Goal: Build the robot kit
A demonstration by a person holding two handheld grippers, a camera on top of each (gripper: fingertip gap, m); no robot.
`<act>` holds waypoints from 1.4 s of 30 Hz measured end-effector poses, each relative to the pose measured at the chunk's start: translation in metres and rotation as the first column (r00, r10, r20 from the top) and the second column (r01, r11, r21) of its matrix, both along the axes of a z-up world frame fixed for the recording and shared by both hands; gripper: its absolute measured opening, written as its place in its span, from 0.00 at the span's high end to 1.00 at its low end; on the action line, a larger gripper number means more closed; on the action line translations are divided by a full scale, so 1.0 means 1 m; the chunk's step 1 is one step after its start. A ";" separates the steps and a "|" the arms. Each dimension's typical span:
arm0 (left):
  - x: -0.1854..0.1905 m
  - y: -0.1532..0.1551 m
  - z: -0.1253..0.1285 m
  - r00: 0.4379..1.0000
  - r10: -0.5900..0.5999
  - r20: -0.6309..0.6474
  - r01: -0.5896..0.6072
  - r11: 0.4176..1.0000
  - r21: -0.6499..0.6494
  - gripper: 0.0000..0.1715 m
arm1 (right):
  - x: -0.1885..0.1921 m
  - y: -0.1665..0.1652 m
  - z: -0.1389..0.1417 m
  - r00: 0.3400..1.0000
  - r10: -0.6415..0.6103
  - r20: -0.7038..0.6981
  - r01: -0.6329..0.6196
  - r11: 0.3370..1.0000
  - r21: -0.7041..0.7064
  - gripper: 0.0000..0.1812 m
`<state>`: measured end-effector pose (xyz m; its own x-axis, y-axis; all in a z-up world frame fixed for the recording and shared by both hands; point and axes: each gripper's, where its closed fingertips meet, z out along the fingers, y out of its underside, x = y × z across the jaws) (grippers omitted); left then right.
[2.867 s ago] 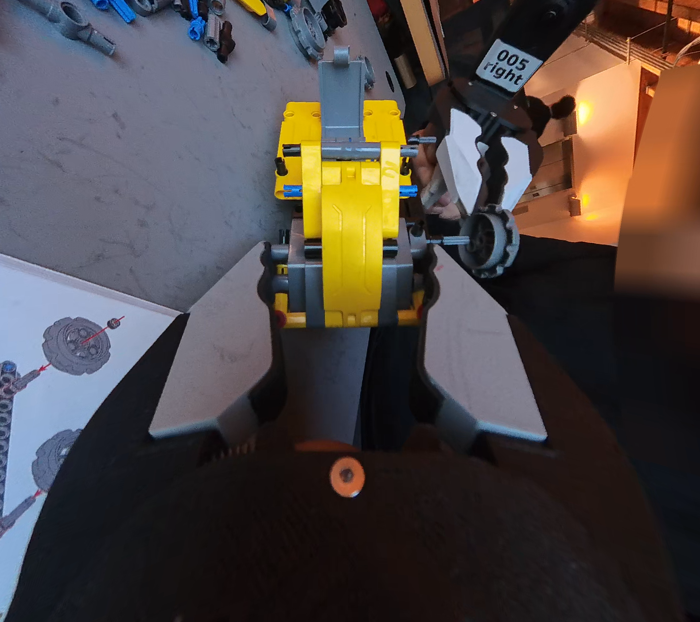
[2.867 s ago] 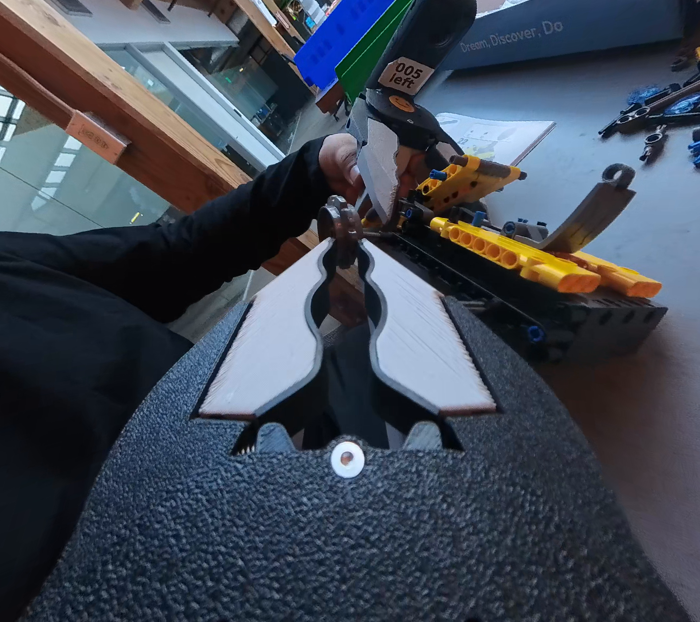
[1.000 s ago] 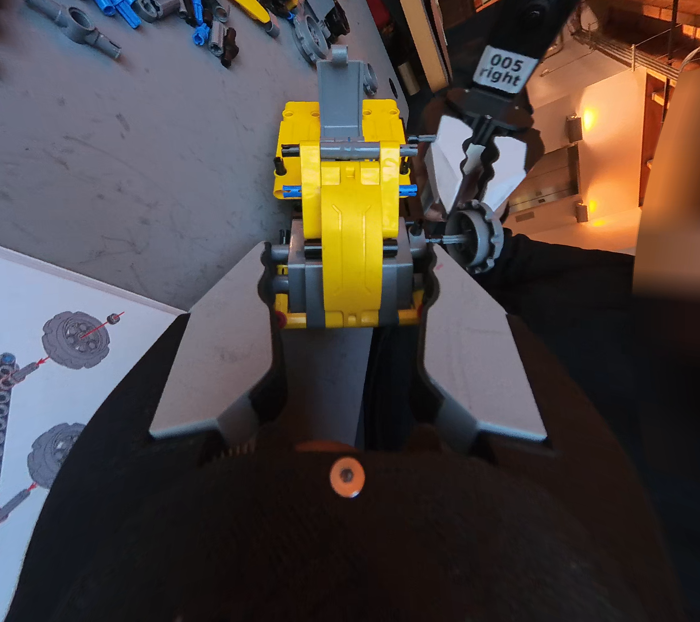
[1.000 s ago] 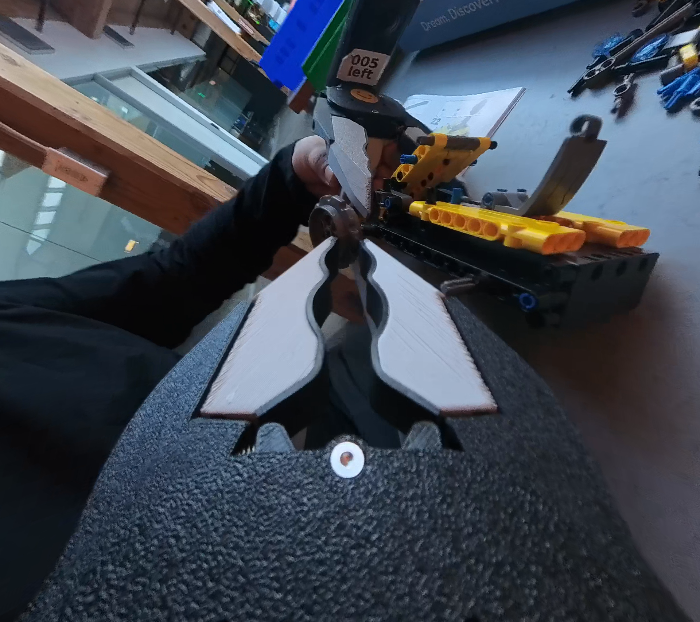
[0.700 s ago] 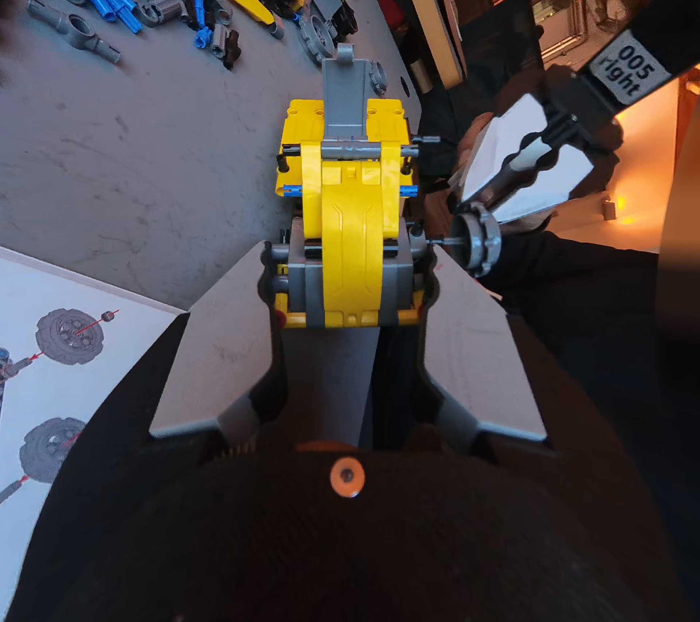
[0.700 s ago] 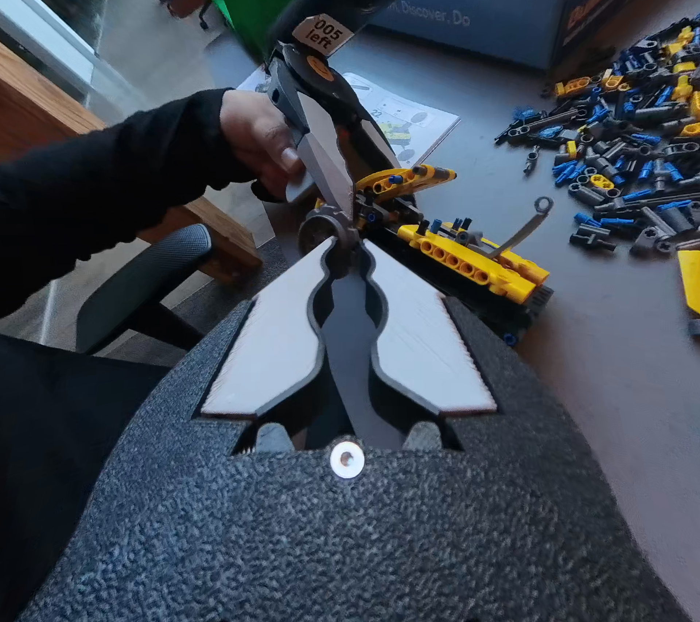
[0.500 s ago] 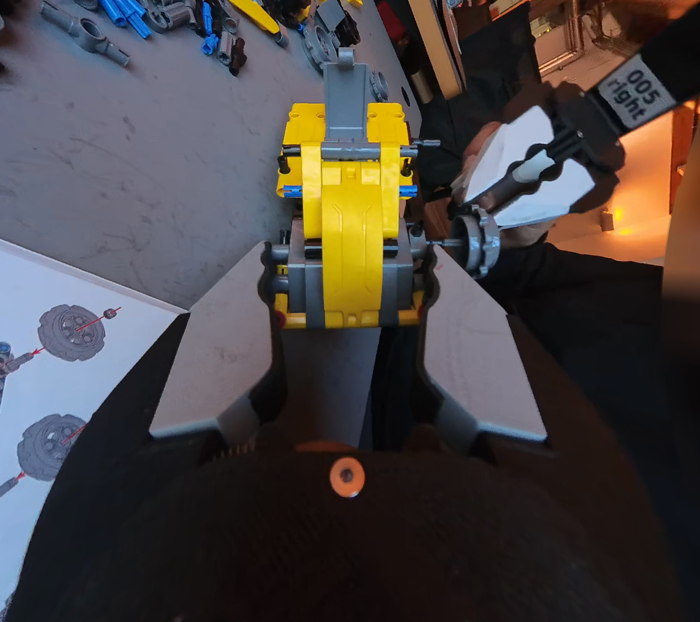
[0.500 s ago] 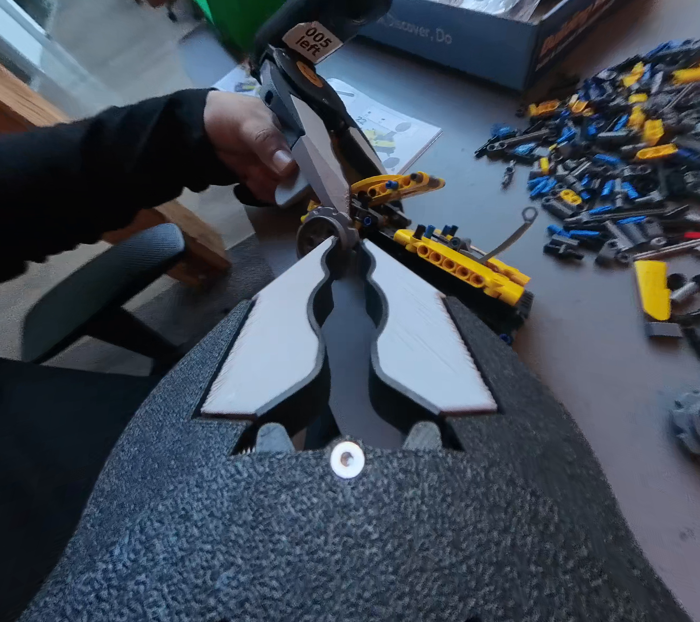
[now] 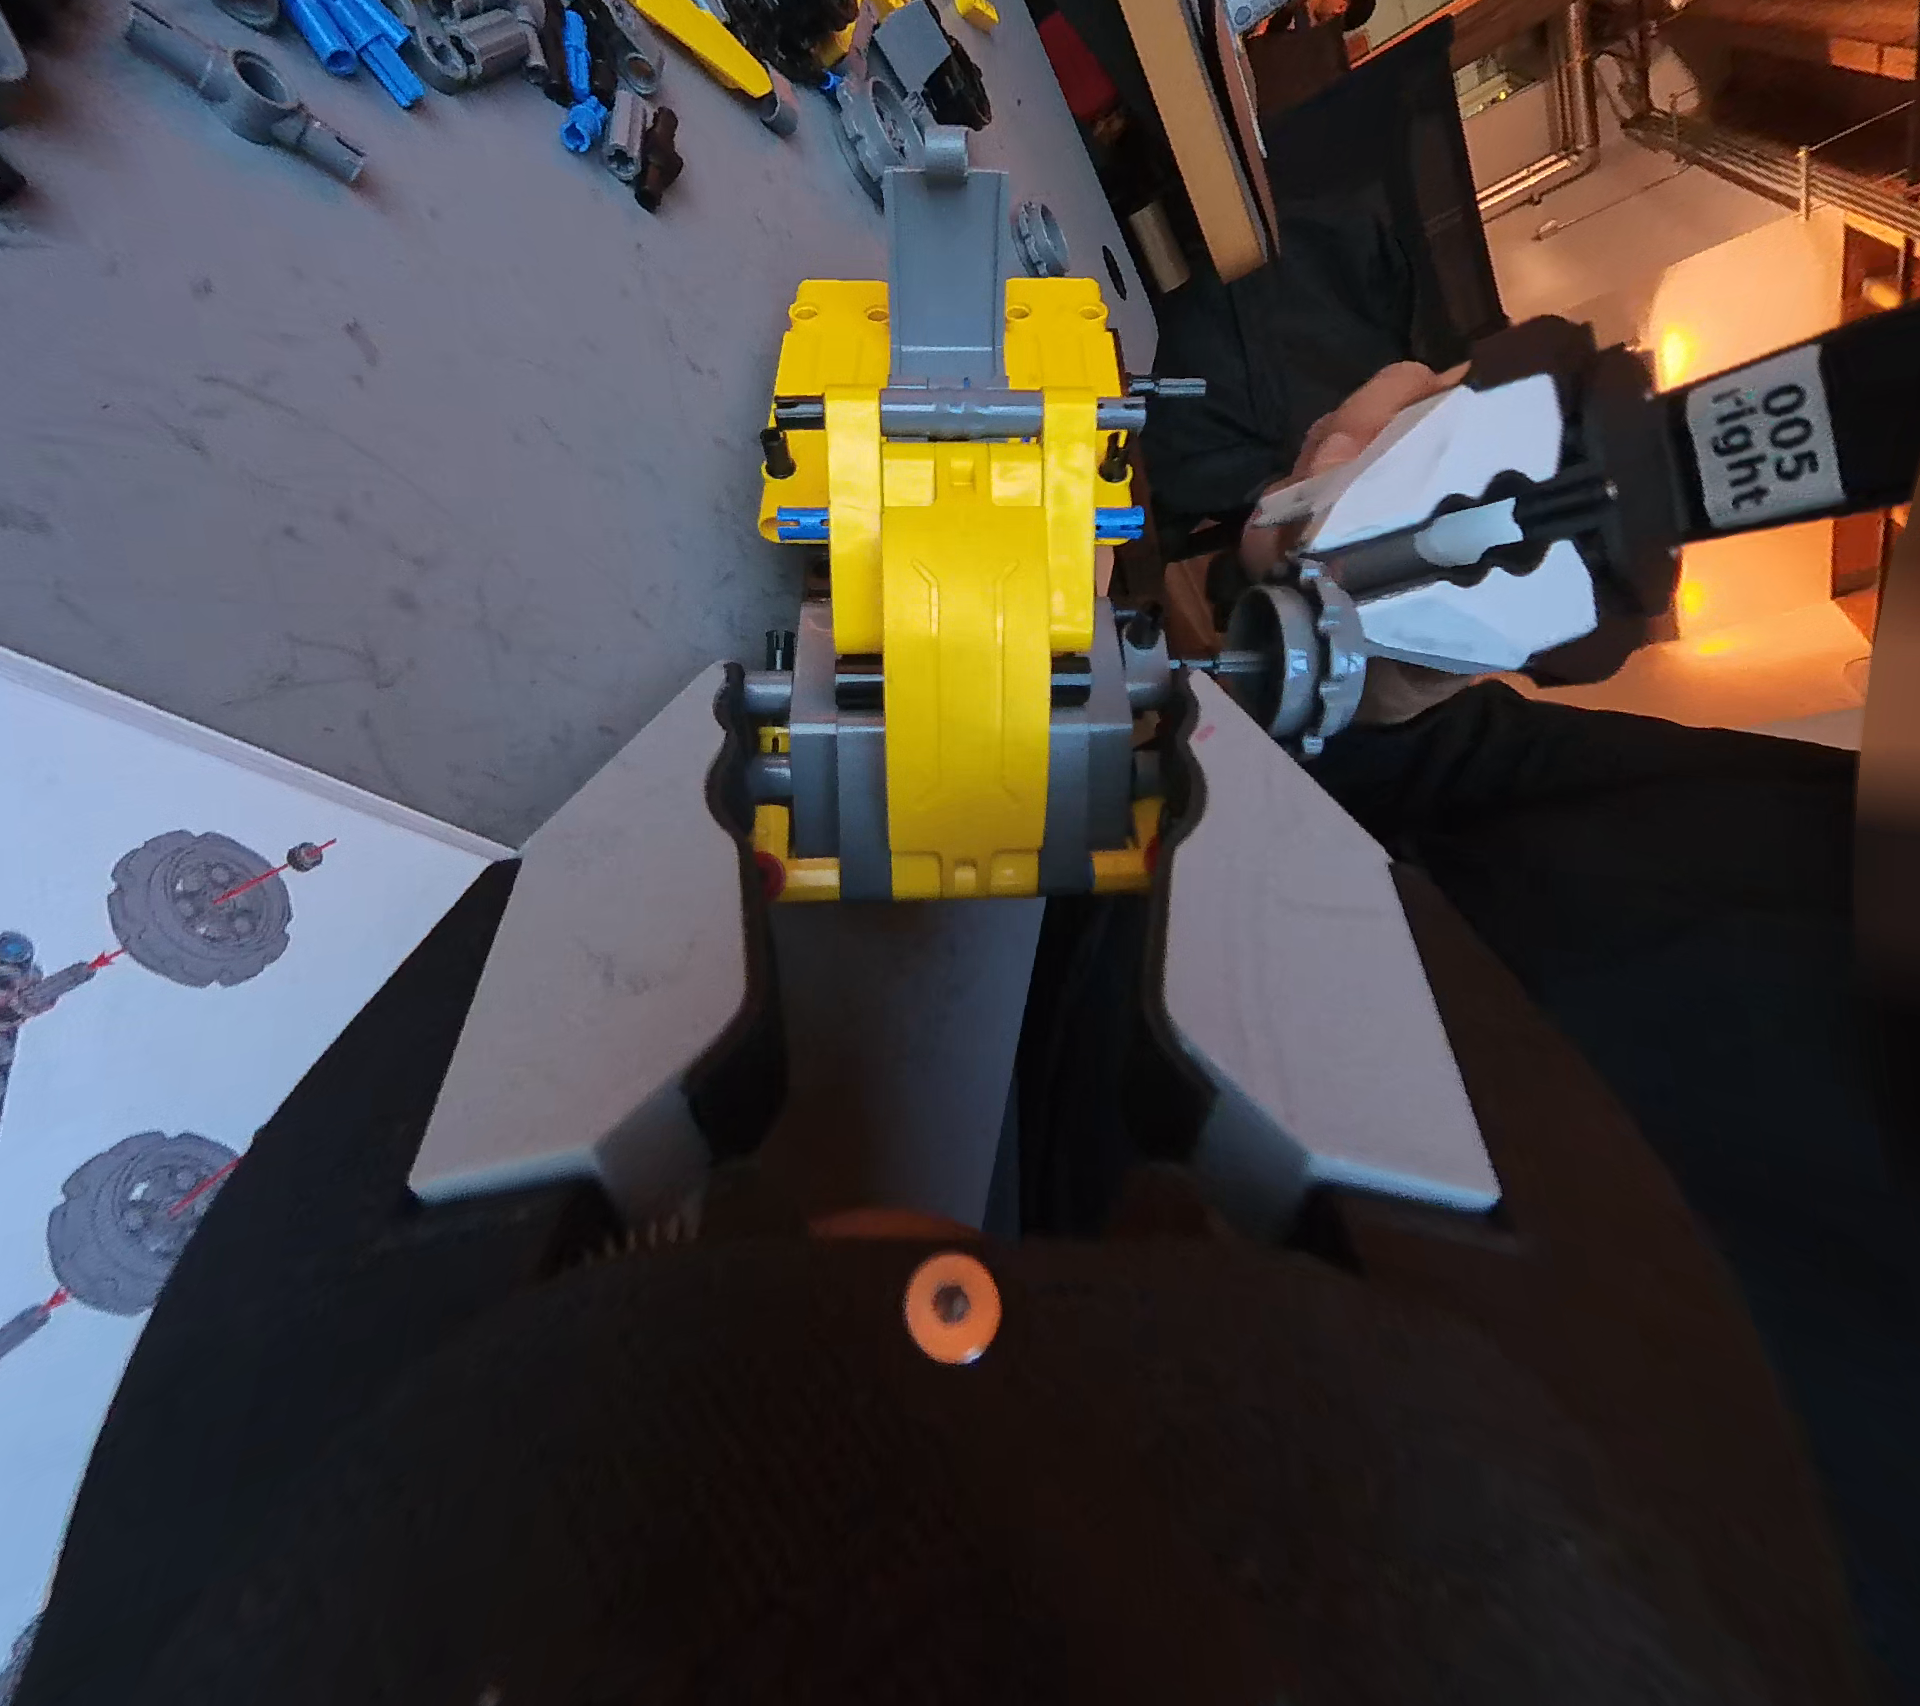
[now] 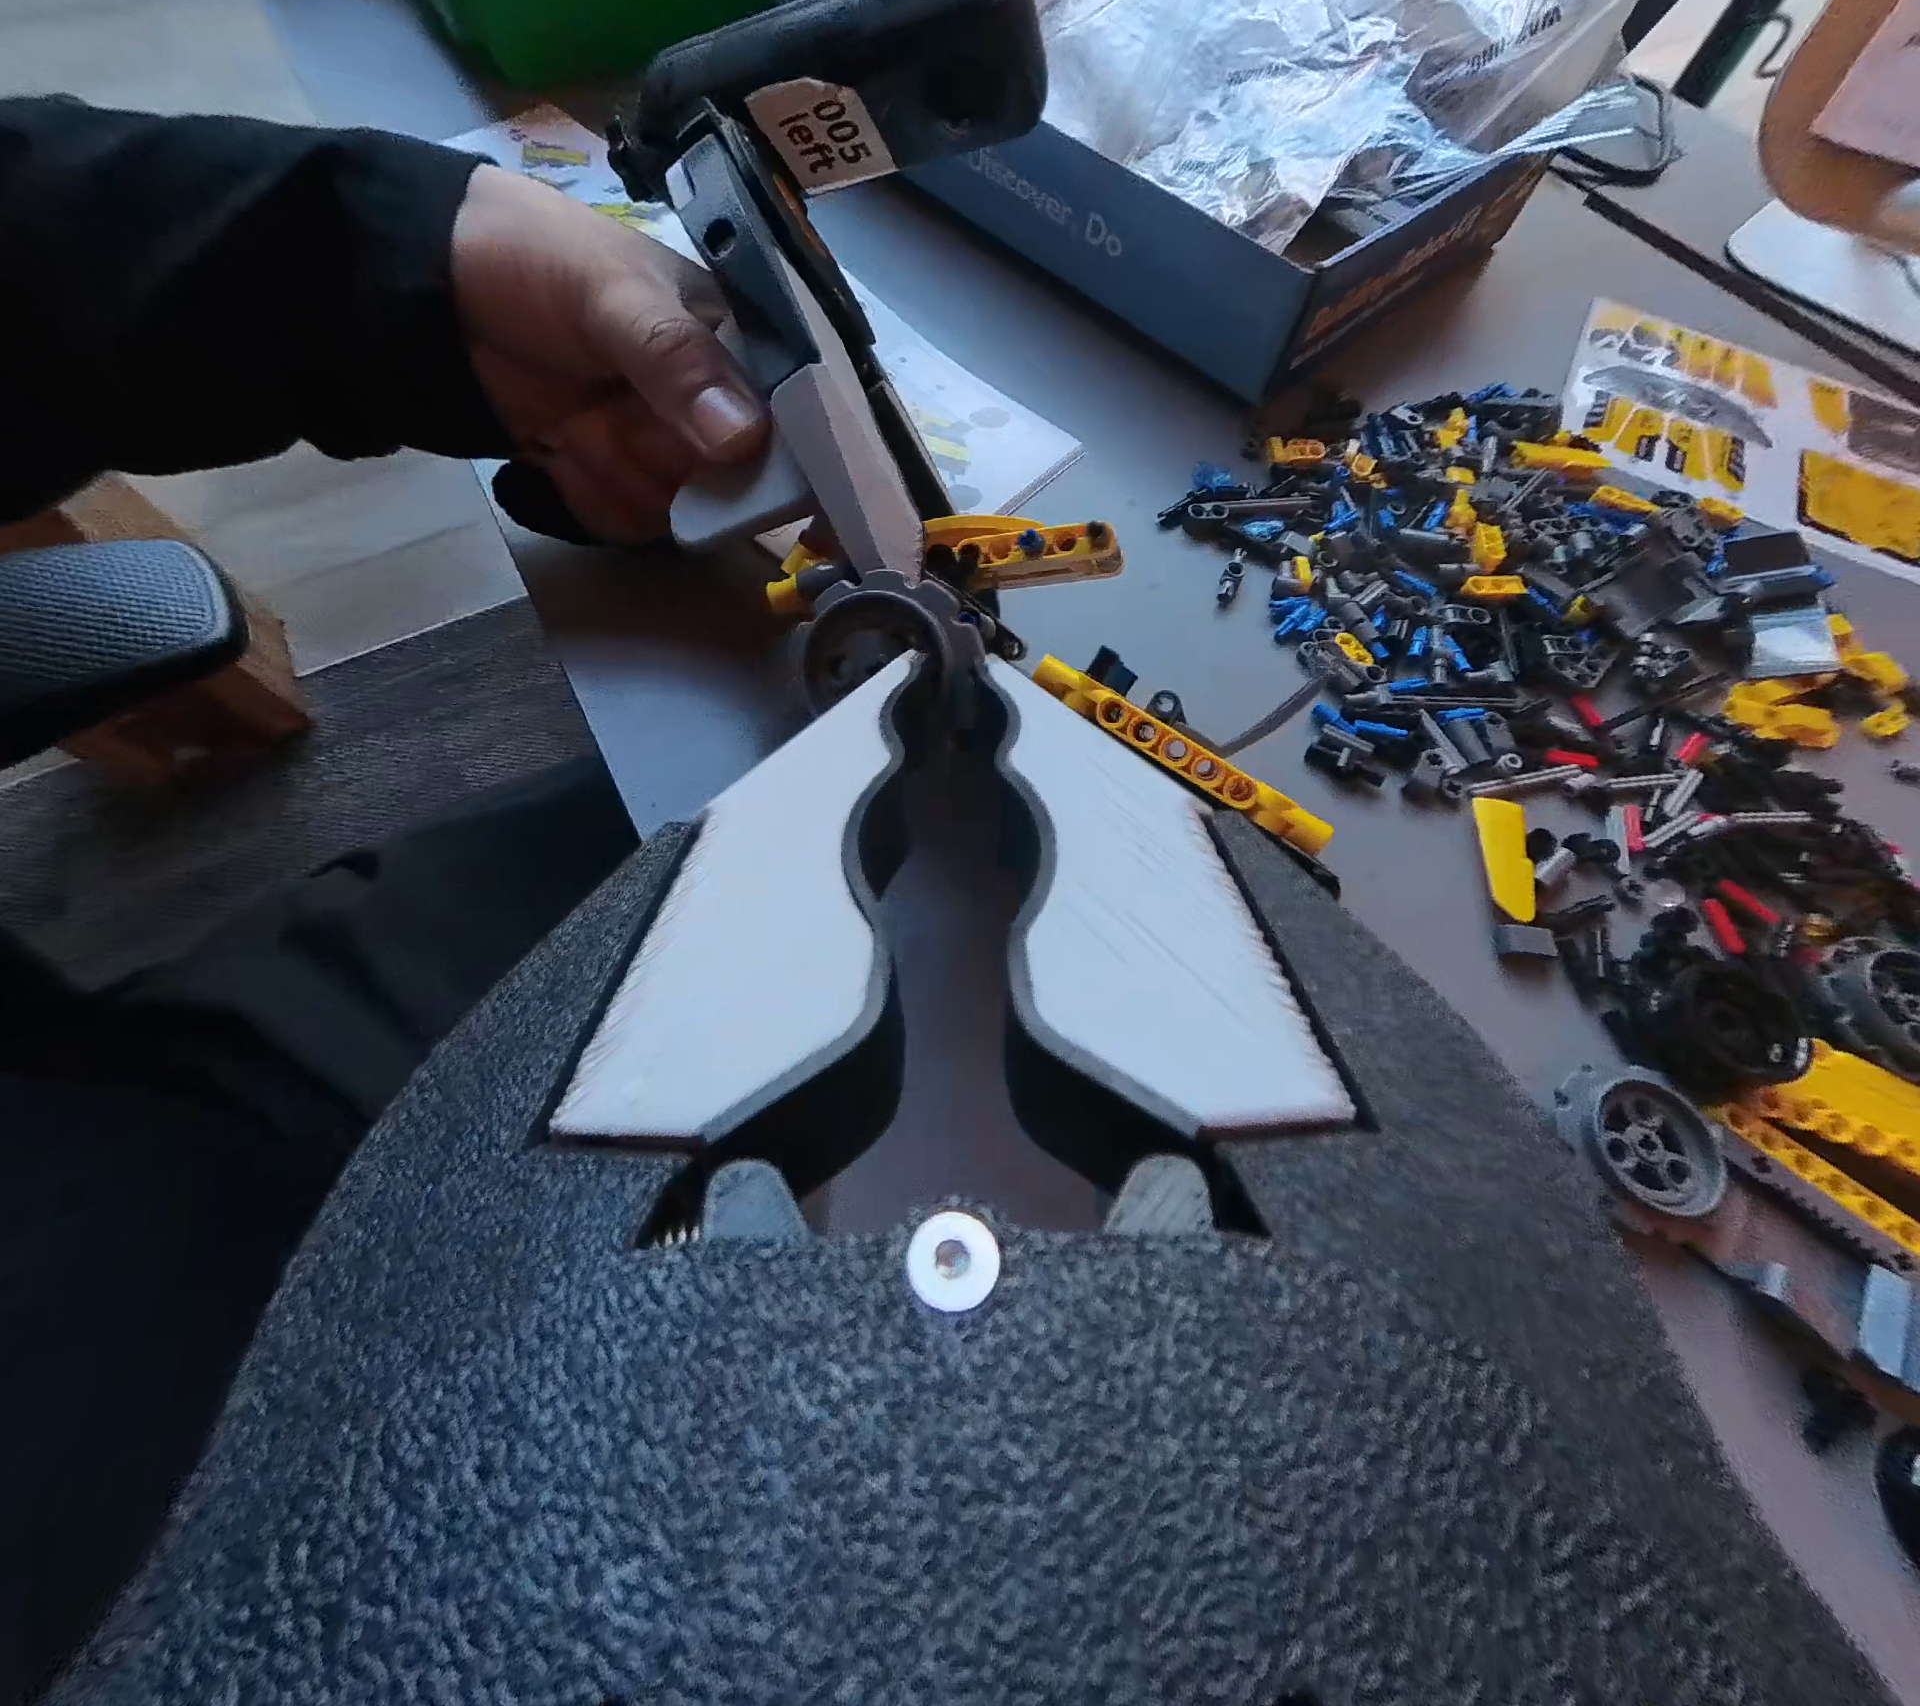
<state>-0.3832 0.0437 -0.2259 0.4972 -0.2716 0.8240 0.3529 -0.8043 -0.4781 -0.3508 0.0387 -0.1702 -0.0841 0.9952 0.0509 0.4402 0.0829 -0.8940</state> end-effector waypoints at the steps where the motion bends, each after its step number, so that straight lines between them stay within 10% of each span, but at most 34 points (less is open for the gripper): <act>1: 0.000 0.000 0.000 1.000 -0.001 0.000 0.001 1.000 -0.002 0.55 | 0.000 -0.001 0.000 1.000 0.002 0.000 -0.002 1.000 0.002 0.96; 11: 0.000 0.000 0.000 1.000 0.003 0.006 -0.003 1.000 -0.005 0.55 | 0.004 -0.002 0.007 1.000 0.008 -0.018 -0.008 1.000 0.005 0.88; 22: 0.000 0.001 0.000 1.000 0.006 0.005 -0.006 1.000 -0.004 0.55 | 0.007 -0.018 0.009 0.999 0.049 0.019 -0.052 0.941 0.335 0.90; 42: 0.001 0.000 -0.001 1.000 0.007 -0.005 -0.007 1.000 -0.007 0.55 | 0.000 -0.016 -0.005 0.994 0.088 0.072 -0.105 0.954 0.280 0.94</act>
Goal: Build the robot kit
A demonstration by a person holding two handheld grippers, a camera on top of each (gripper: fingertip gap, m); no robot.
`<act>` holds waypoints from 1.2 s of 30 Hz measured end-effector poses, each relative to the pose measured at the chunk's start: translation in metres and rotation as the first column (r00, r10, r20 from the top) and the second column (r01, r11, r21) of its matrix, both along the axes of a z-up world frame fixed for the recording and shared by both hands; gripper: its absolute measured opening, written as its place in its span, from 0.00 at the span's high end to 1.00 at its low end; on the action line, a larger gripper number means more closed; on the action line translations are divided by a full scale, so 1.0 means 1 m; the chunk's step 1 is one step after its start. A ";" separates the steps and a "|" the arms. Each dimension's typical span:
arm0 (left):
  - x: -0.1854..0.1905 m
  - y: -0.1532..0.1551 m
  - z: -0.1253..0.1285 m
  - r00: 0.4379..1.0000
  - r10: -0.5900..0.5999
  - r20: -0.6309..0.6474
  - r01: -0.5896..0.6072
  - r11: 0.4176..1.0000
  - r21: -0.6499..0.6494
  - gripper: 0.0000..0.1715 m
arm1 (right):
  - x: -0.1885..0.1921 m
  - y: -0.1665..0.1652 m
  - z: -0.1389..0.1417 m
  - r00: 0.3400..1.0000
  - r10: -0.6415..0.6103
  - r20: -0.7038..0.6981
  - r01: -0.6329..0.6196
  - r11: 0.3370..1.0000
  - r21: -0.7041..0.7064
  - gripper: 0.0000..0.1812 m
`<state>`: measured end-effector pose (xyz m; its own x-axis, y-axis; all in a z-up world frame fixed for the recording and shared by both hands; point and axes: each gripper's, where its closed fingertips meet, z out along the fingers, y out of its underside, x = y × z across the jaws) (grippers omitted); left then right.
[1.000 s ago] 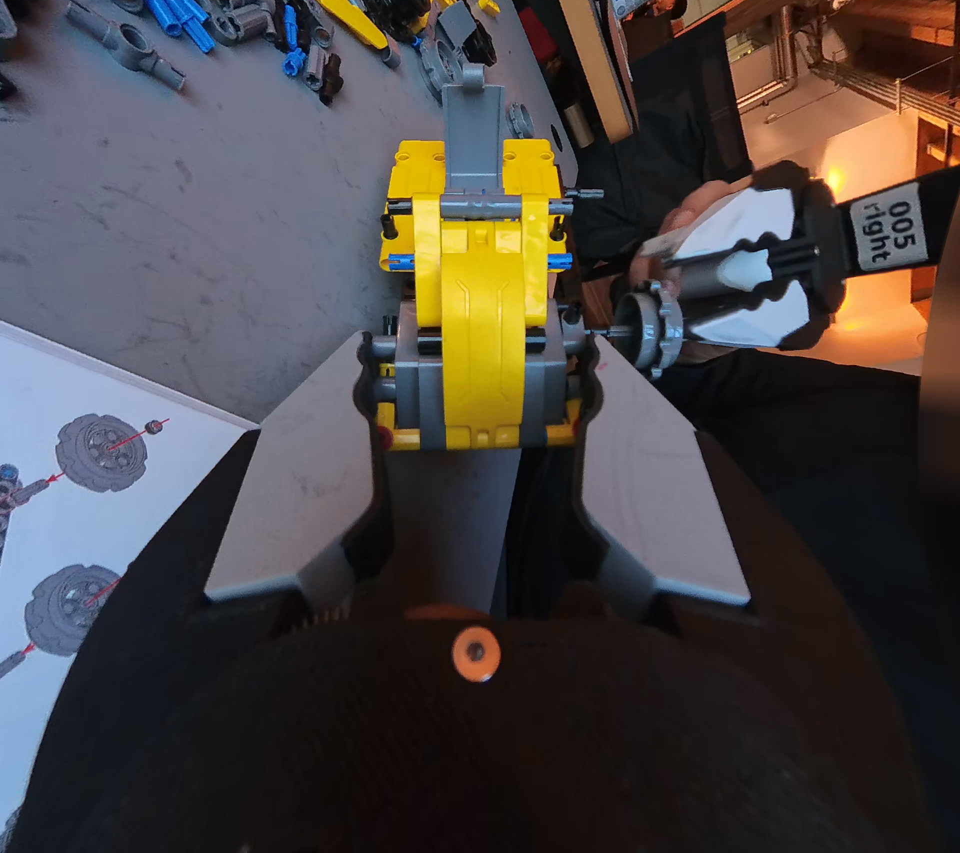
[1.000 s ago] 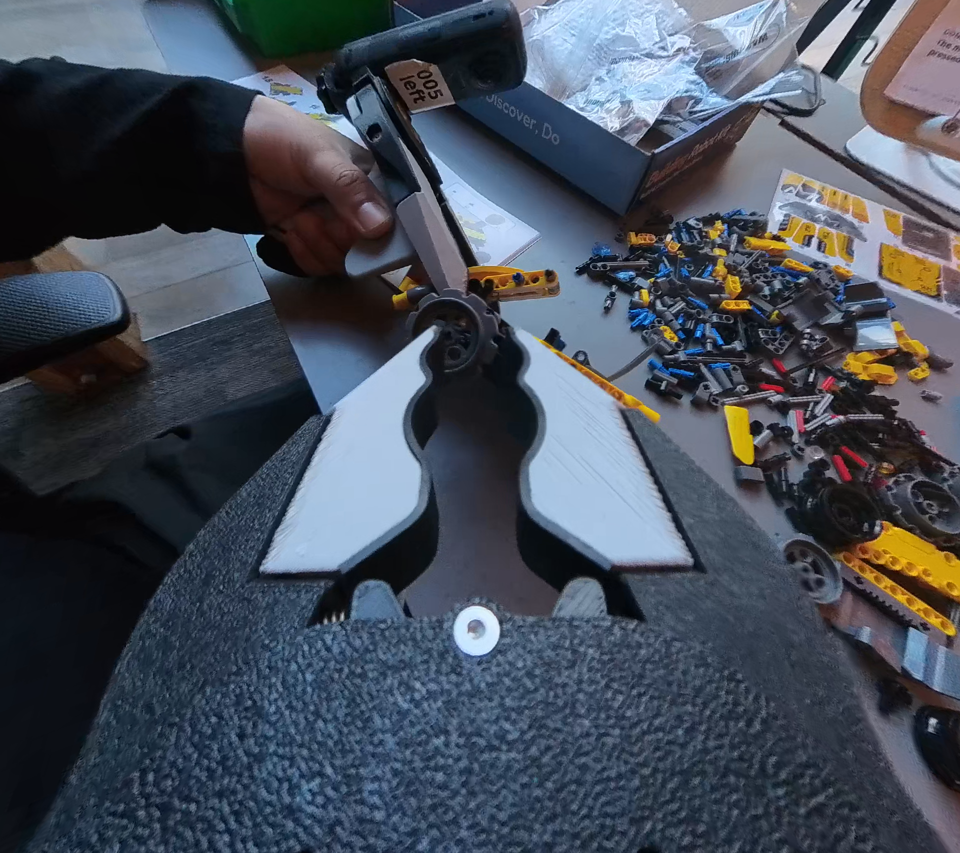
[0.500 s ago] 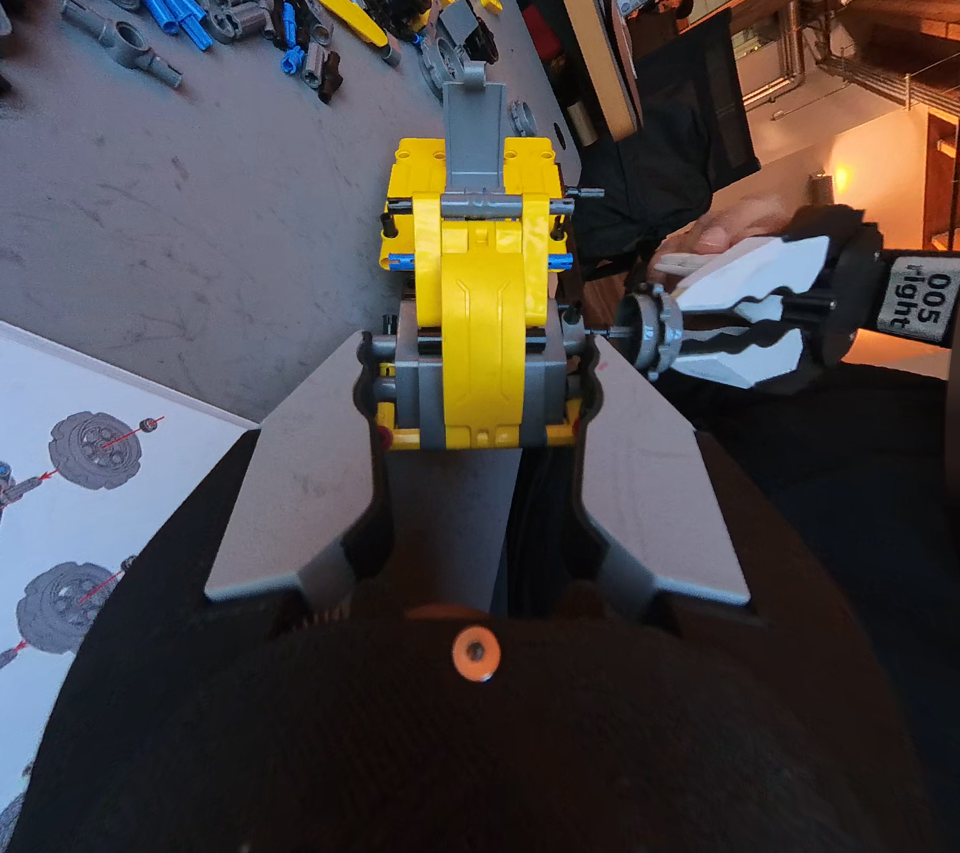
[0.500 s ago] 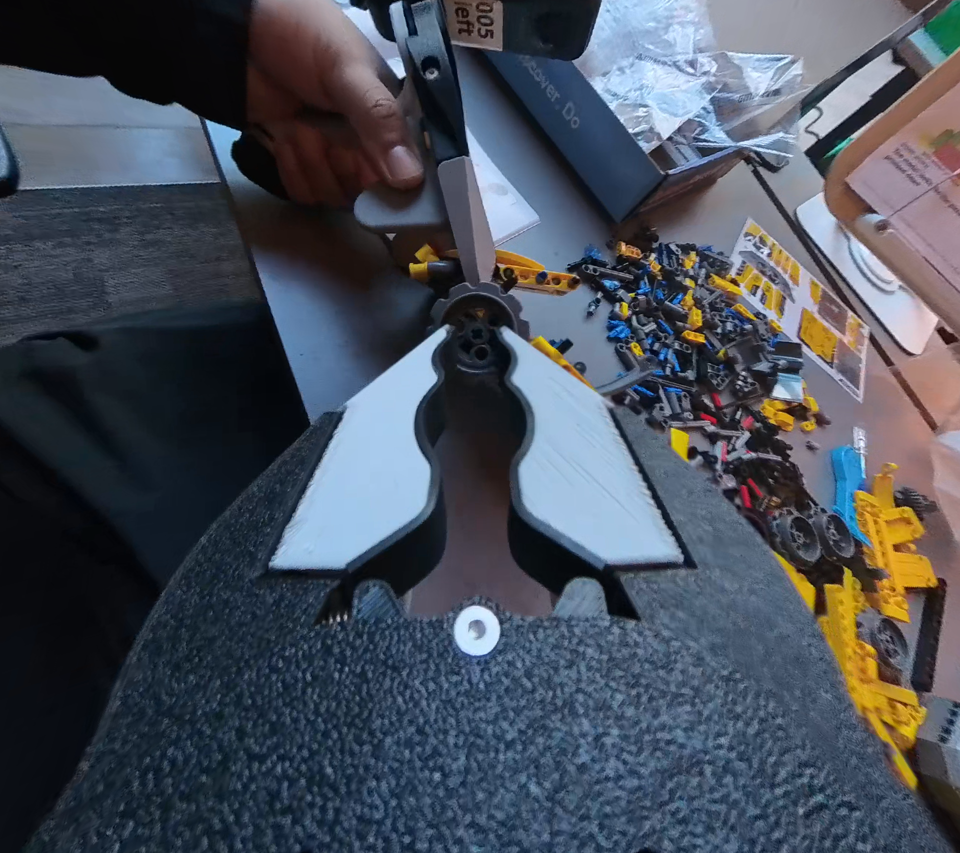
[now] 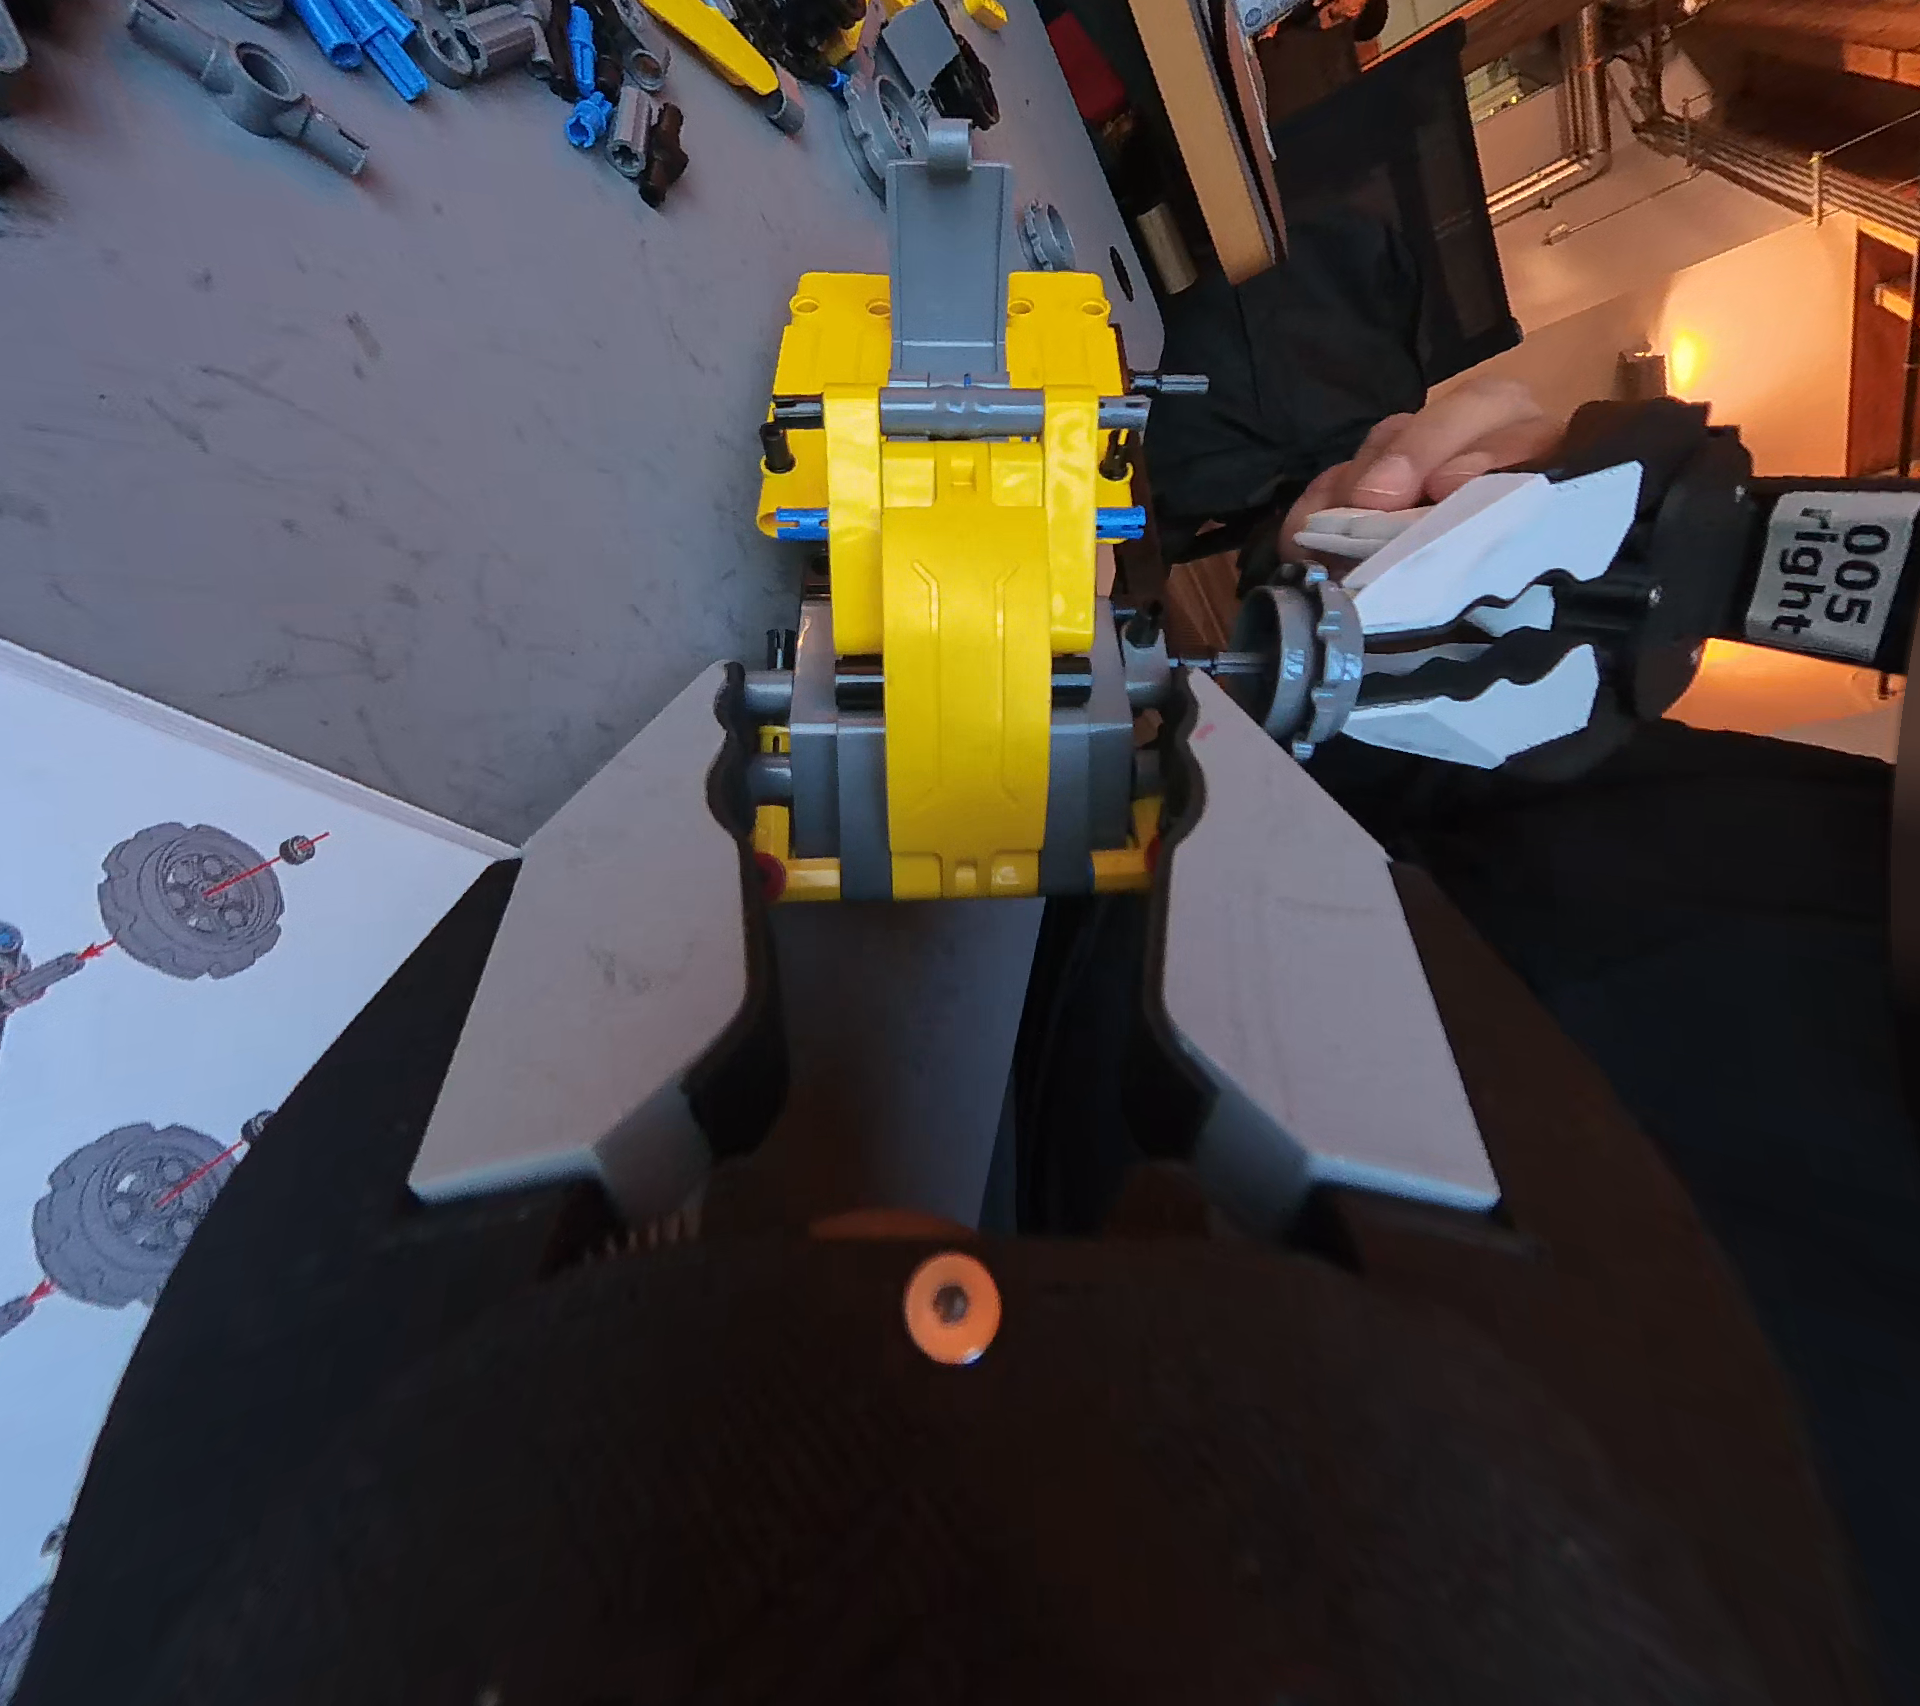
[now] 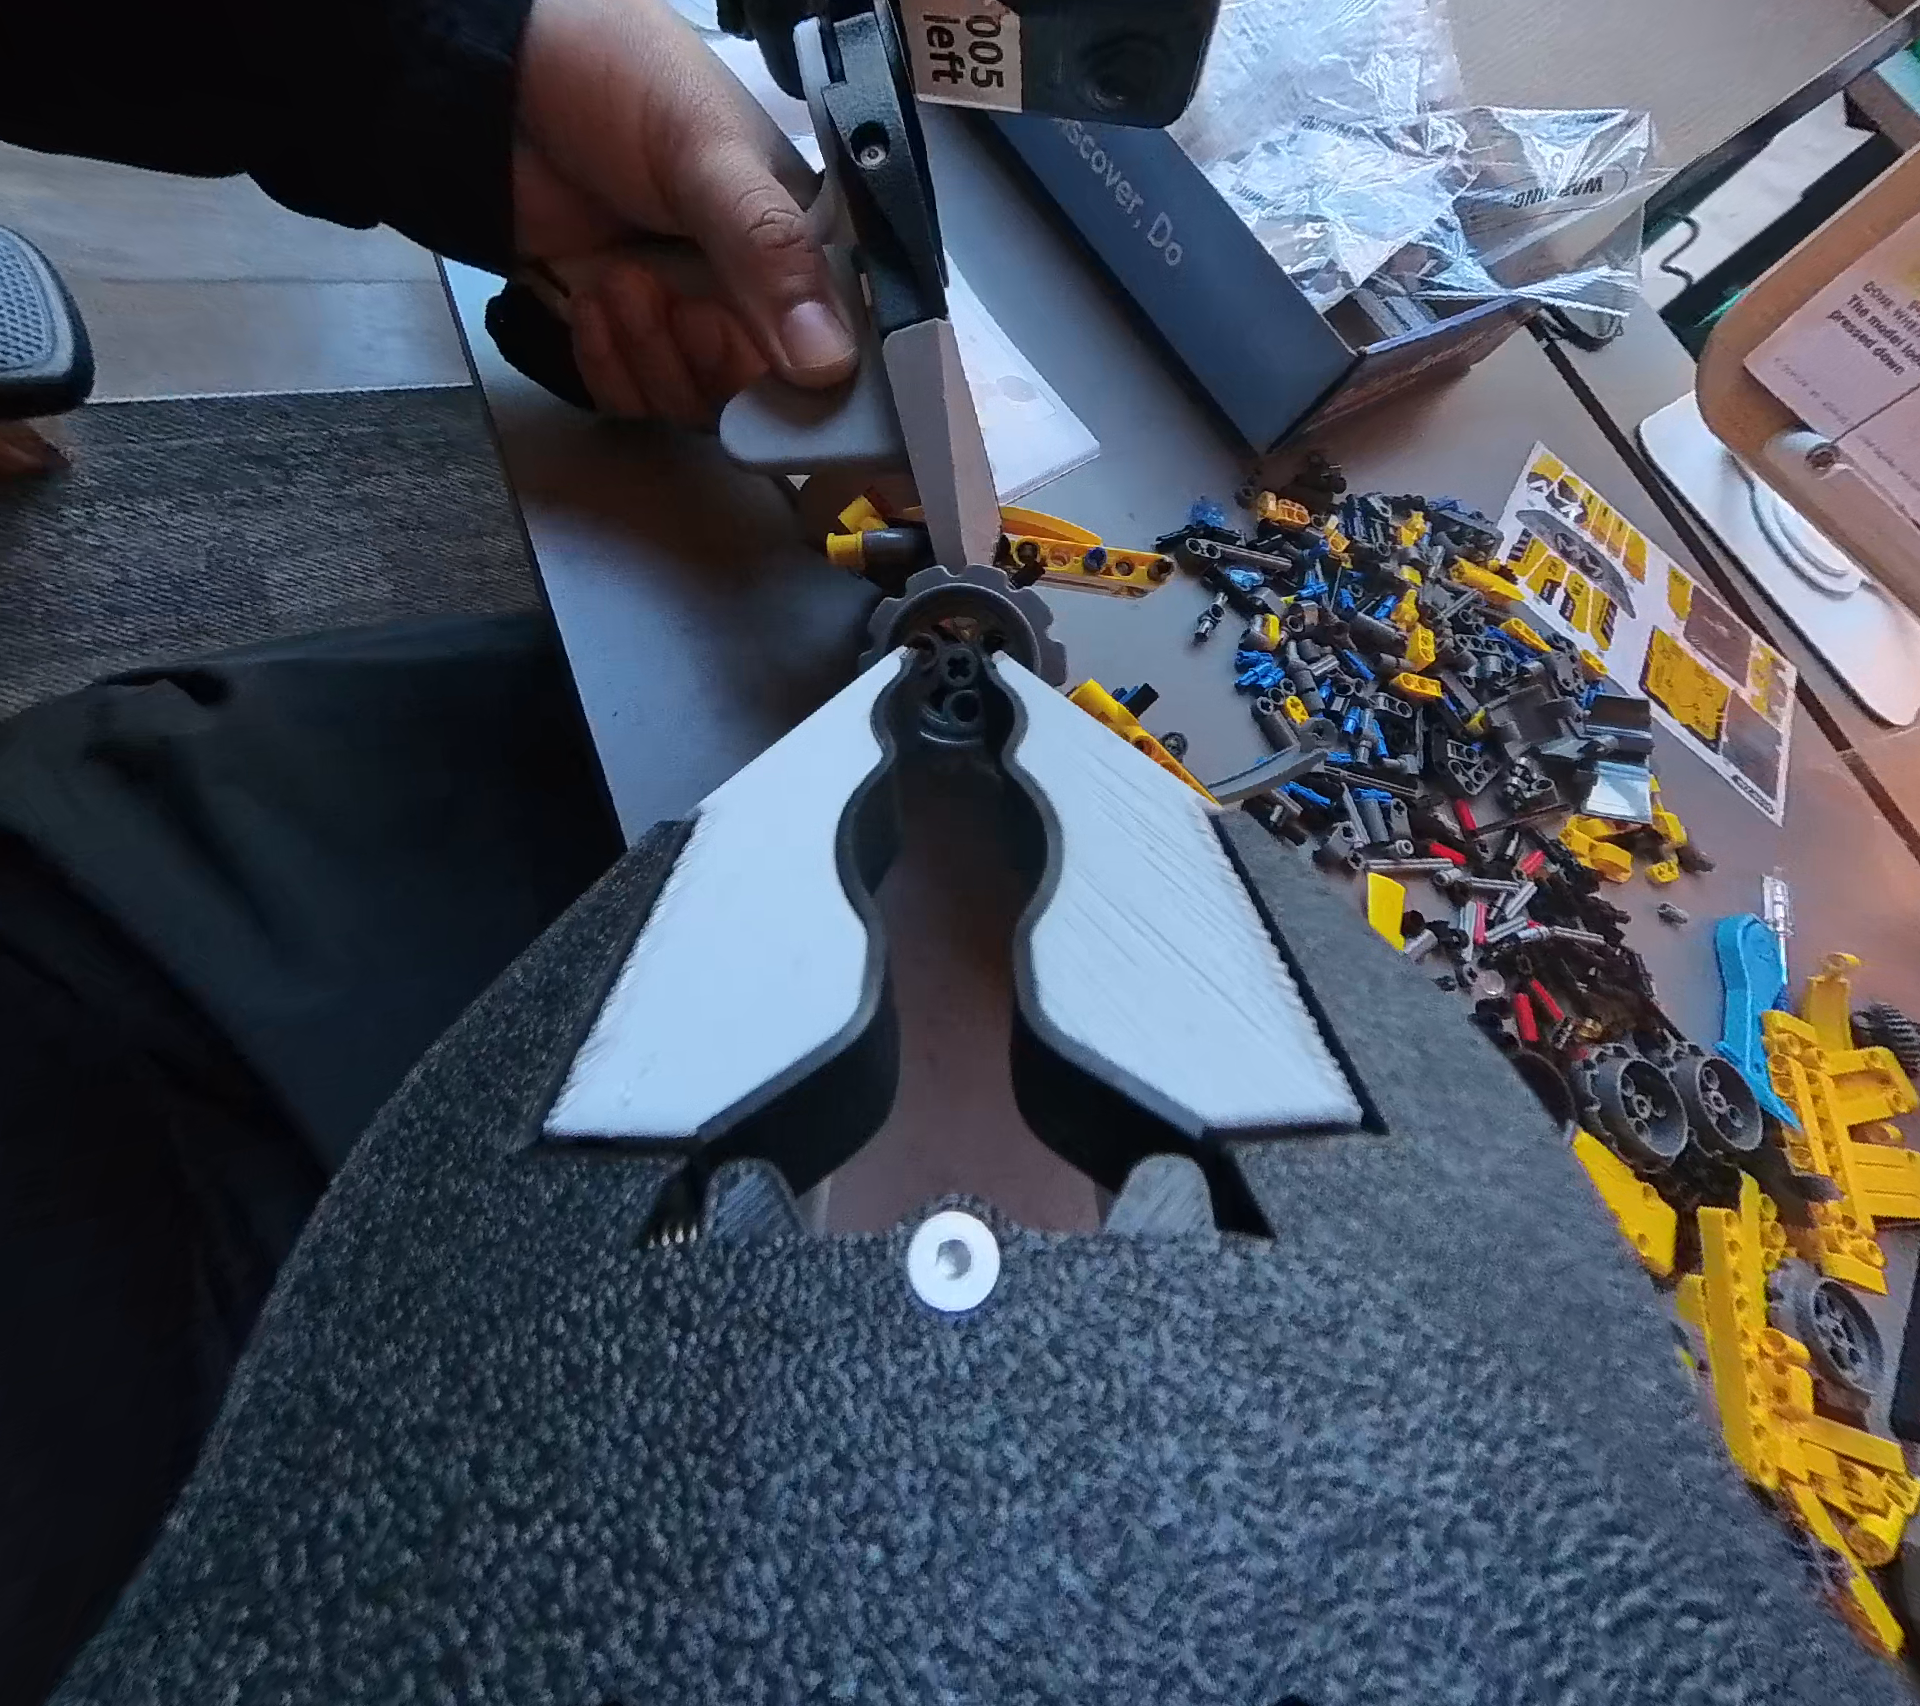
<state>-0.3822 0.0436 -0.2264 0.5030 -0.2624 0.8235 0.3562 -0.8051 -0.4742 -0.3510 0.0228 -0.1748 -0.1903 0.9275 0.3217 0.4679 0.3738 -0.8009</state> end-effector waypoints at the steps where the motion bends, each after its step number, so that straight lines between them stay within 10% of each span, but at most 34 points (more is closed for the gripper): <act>1: 0.000 0.000 0.000 1.000 0.000 -0.002 0.000 1.000 0.000 0.55 | 0.000 0.000 0.000 1.000 0.000 0.003 0.000 1.000 -0.004 0.94; 36: -0.005 0.003 -0.001 0.999 0.031 -0.028 -0.030 1.000 0.004 0.55 | -0.006 0.007 -0.007 1.000 0.013 0.021 -0.013 1.000 0.027 0.96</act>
